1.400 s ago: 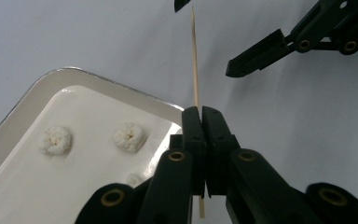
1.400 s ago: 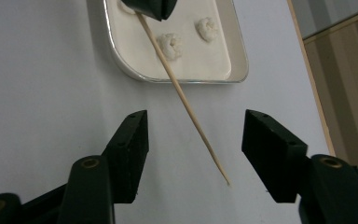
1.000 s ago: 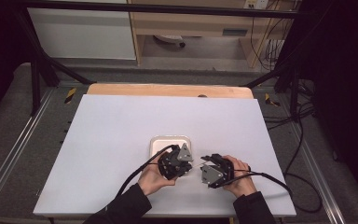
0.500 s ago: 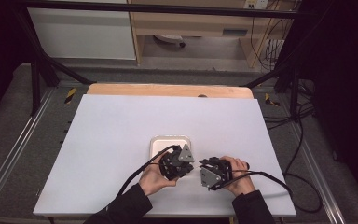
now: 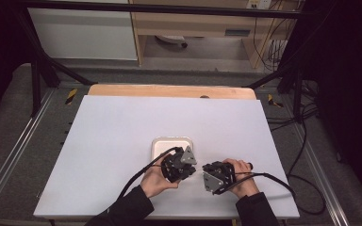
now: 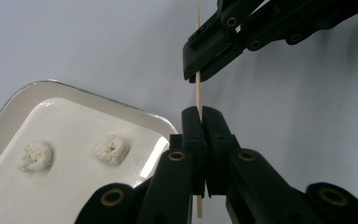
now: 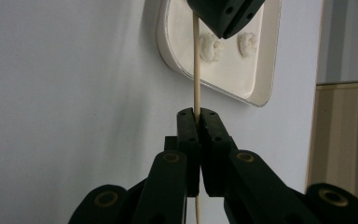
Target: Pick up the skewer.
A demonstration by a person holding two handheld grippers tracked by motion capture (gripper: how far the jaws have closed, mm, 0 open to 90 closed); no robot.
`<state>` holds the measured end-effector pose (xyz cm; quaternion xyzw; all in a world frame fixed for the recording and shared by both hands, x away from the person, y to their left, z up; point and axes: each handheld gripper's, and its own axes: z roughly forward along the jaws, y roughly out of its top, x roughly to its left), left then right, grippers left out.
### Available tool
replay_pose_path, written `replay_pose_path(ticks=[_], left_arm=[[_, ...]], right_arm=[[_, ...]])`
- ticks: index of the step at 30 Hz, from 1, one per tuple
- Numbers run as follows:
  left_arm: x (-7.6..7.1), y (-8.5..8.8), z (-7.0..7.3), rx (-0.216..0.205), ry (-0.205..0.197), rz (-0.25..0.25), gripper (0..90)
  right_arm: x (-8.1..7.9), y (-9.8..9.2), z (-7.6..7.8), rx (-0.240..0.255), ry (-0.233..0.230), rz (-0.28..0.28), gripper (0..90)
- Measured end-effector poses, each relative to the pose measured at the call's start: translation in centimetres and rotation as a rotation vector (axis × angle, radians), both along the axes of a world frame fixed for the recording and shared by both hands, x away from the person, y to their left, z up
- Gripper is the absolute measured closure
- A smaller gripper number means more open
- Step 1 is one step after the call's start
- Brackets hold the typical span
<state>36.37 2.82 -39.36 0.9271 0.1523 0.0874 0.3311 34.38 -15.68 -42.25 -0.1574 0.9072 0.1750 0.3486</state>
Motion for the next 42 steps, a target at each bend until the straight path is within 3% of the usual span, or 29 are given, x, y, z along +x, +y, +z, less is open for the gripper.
replay_pose_path(ticks=[6,7,11,13,19,27,38,42], left_arm=[[0.07,0.12,0.04,0.004,0.009,0.016,87.7],[0.11,0.15,0.04,0.010,0.009,0.021,81.0],[0.31,0.29,-0.04,0.042,0.021,0.033,71.8],[0.38,0.27,-0.10,0.068,0.025,0.036,71.8],[0.57,-0.06,-0.52,0.149,0.083,0.018,76.0],[0.43,-0.46,-0.74,0.192,0.085,0.001,87.2],[0.10,-0.48,-0.95,0.190,0.066,0.001,88.7],[0.10,-0.13,-0.95,0.184,0.057,0.006,88.8]], right_arm=[[-0.07,-0.02,0.12,0.005,0.002,0.005,88.9],[-0.07,-0.01,0.13,0.004,0.001,0.003,89.0],[-0.02,0.01,0.10,-0.019,-0.009,0.000,89.0],[0.00,0.04,0.09,-0.022,-0.010,0.001,89.0],[-0.03,0.32,0.16,-0.045,-0.020,0.007,89.0],[-0.15,0.65,0.16,-0.067,-0.028,0.030,88.9],[-0.28,0.72,0.21,-0.066,-0.030,0.030,88.1],[-0.13,0.62,0.47,-0.030,-0.009,-0.012,82.3]])
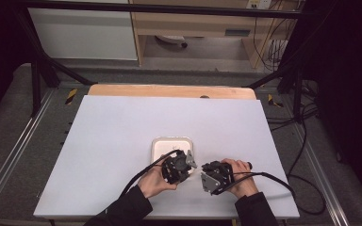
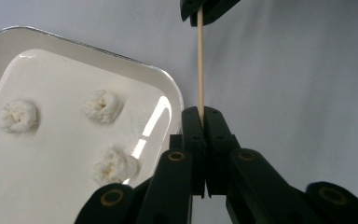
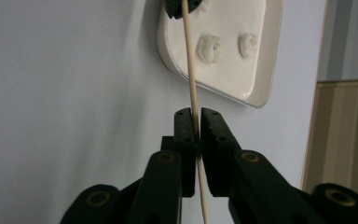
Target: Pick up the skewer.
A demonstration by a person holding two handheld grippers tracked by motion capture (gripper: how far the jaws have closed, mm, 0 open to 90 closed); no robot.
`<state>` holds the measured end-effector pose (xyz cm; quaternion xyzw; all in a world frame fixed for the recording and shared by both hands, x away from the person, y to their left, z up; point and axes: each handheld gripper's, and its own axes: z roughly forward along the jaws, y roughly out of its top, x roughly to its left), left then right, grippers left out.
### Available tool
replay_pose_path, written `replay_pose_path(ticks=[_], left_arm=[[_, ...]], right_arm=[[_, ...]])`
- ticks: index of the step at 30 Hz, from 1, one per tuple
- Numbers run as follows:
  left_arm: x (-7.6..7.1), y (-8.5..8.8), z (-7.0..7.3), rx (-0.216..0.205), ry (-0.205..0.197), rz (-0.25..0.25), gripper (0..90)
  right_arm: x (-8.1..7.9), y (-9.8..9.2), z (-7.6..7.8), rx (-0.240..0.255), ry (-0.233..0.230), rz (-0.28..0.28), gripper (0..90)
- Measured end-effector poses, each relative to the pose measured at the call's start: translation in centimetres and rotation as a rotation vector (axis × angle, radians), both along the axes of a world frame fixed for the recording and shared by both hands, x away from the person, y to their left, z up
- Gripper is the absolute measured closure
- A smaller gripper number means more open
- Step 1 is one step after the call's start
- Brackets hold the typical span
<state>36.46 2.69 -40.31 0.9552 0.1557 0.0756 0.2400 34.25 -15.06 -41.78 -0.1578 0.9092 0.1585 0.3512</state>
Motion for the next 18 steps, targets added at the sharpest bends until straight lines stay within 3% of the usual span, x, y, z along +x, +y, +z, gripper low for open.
replay_pose_path(ticks=[3,7,11,15,18], left_arm=[[0.0,0.4,0.0,-0.003,-0.005,0.011,88.8],[0.1,1.1,0.0,0.001,-0.013,0.021,88.7],[0.2,1.9,0.0,-0.008,-0.019,0.031,88.8],[0.3,2.8,0.2,-0.020,-0.014,0.046,88.7],[0.2,3.7,0.4,-0.034,-0.014,0.063,88.7]], right_arm=[[0.1,-0.3,0.3,0.072,0.047,-0.094,68.1],[0.6,-1.2,0.7,0.206,0.124,-0.224,53.6],[0.9,-2.3,0.8,0.329,0.164,-0.325,39.5],[1.3,-3.5,0.7,0.442,0.242,-0.436,29.8],[1.5,-4.3,0.4,0.499,0.300,-0.518,24.4]])
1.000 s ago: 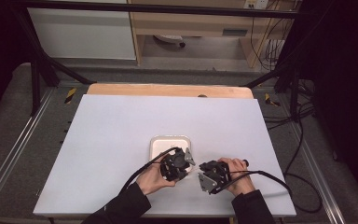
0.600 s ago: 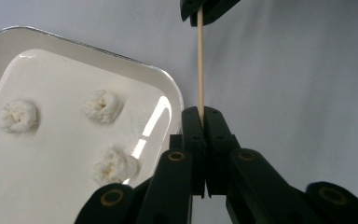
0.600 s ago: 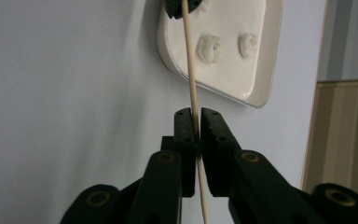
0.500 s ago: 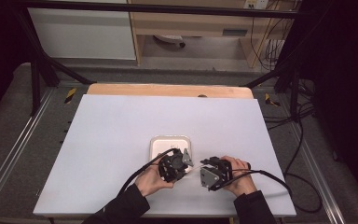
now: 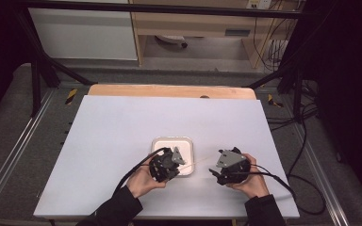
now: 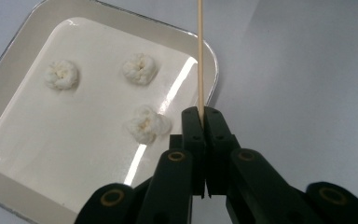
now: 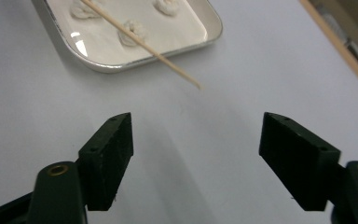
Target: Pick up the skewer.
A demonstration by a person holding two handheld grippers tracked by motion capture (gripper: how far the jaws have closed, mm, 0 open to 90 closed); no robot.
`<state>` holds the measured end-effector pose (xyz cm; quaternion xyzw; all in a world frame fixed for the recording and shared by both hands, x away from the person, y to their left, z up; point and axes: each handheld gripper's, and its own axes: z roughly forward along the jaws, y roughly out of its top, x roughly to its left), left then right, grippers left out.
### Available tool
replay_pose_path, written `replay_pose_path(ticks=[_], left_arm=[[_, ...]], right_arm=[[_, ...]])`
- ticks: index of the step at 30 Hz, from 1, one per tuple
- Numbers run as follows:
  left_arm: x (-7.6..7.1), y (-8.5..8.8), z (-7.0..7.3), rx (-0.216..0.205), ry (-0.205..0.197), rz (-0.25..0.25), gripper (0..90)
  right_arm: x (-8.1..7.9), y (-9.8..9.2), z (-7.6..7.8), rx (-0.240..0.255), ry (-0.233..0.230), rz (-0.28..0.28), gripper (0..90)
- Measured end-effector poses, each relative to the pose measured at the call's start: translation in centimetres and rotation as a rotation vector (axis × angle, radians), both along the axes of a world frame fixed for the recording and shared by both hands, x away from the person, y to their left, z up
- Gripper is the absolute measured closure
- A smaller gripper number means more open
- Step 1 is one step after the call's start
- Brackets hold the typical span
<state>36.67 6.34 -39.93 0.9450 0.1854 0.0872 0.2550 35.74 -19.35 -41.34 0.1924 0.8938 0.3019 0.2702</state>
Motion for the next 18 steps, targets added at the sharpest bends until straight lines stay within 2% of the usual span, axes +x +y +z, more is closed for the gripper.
replay_pose_path(ticks=[2,6,10,18], left_arm=[[-0.1,0.6,0.1,-0.014,-0.002,0.011,88.7],[-0.2,1.8,0.2,-0.043,-0.004,0.036,88.7],[-0.3,3.2,0.3,-0.075,-0.015,0.070,88.7],[-1.1,6.6,-0.1,-0.168,-0.044,0.164,88.6]], right_arm=[[0.1,-0.5,-0.3,0.037,0.034,-0.040,21.5],[0.2,-1.3,-0.9,0.079,0.100,-0.115,14.6],[0.3,-1.9,-1.3,0.120,0.154,-0.157,7.8],[0.0,-2.7,-1.6,0.201,0.190,-0.195,3.7]])
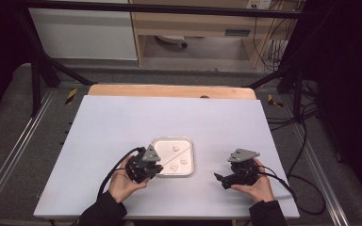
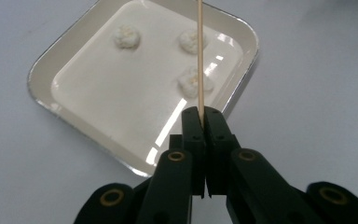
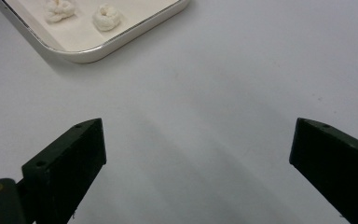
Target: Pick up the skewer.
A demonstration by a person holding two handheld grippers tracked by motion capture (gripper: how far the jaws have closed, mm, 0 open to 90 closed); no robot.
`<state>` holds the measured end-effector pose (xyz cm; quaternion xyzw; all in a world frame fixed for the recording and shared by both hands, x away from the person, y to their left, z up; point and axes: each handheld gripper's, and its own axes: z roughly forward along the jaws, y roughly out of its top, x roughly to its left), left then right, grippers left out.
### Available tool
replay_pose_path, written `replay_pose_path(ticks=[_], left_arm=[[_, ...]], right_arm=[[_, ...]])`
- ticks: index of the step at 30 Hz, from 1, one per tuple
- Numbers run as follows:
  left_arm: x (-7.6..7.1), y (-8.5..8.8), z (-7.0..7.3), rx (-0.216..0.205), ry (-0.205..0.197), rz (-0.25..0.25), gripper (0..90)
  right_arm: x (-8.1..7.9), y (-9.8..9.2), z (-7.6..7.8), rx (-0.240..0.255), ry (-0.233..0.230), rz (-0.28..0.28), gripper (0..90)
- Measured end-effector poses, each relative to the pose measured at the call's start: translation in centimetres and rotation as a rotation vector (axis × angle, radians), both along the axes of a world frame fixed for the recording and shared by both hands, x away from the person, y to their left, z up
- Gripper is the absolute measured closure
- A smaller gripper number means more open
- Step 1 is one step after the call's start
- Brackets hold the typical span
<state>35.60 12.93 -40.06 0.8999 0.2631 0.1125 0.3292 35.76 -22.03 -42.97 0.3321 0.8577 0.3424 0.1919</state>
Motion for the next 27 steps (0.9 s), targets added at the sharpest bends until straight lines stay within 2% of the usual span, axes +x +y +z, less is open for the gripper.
replay_pose_path(ticks=[4,11,14,17,24,27], left_arm=[[-0.8,1.8,-0.5,-0.032,-0.020,0.044,88.6],[-1.9,4.2,-0.9,-0.079,-0.047,0.100,88.6],[-2.2,5.1,-1.3,-0.100,-0.054,0.122,88.6],[-2.4,5.9,-1.5,-0.130,-0.049,0.140,88.6],[-2.9,7.2,-2.0,-0.168,-0.064,0.165,88.5],[-3.0,7.6,-2.1,-0.177,-0.062,0.173,88.6]], right_arm=[[-0.1,0.1,0.0,0.012,0.022,-0.006,2.0],[0.0,0.3,0.2,0.078,0.036,-0.032,1.8],[0.2,0.6,0.5,0.086,0.034,-0.038,1.2],[0.4,1.2,0.8,0.097,0.029,-0.041,1.0],[1.3,3.1,1.8,0.128,0.024,-0.038,1.0],[1.8,4.0,2.2,0.156,0.027,-0.039,1.1]])
